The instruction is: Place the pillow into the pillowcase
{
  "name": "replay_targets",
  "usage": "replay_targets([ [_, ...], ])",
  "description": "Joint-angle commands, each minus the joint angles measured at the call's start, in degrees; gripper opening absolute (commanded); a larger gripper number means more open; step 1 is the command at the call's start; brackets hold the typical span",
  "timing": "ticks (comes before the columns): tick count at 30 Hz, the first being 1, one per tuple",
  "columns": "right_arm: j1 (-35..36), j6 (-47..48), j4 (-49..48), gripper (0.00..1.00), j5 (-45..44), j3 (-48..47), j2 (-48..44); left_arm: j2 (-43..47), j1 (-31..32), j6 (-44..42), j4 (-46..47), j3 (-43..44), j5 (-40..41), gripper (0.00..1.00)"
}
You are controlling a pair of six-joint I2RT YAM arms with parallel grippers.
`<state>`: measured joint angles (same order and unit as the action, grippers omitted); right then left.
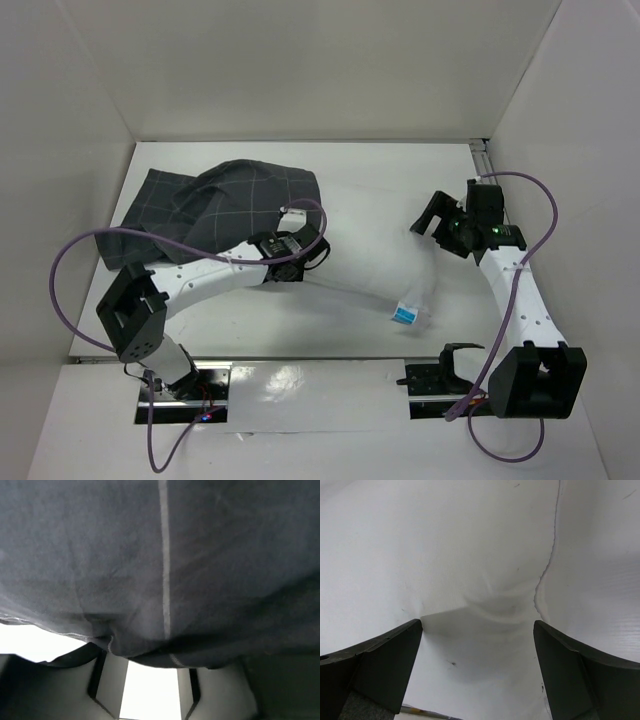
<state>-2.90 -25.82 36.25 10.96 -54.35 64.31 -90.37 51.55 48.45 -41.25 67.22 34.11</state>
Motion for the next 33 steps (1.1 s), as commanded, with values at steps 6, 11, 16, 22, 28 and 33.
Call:
replay_targets([
  [6,-0.18,0.95,1.1,0.99,0.03,-1.81,-1.38,-0.51,-0.31,-4.68,4.25,3.18,-2.03,0.6],
  [11,-0.18,0.95,1.1,0.99,0.55,-1.81,-1.38,-1.12,-0.84,-4.15,4.25,3.18,1.04,0.52],
  [16,-0.18,1.48,1.1,0.99,-0.06,-1.29,-1.38,-1.65,-0.84,-1.96,-0.93,5.29,3.77,0.33],
  [22,-0.18,3.32,3.73,0.99,1.16,-1.81,-1.91,-0.34,-0.84,-1.95,-1.99,5.82,3.77,0.06],
  [28,-0.18,4.99,13.13,0.99,0.55,-0.59,-4.81,0.89,-0.14,-1.42,-5.85,9.06,3.77,0.0],
  [33,-0.18,1.75,14.38,0.99,5.81,4.42,-10.34,1.95,1.98,-2.47,-5.85,12.84,2.37,0.0],
])
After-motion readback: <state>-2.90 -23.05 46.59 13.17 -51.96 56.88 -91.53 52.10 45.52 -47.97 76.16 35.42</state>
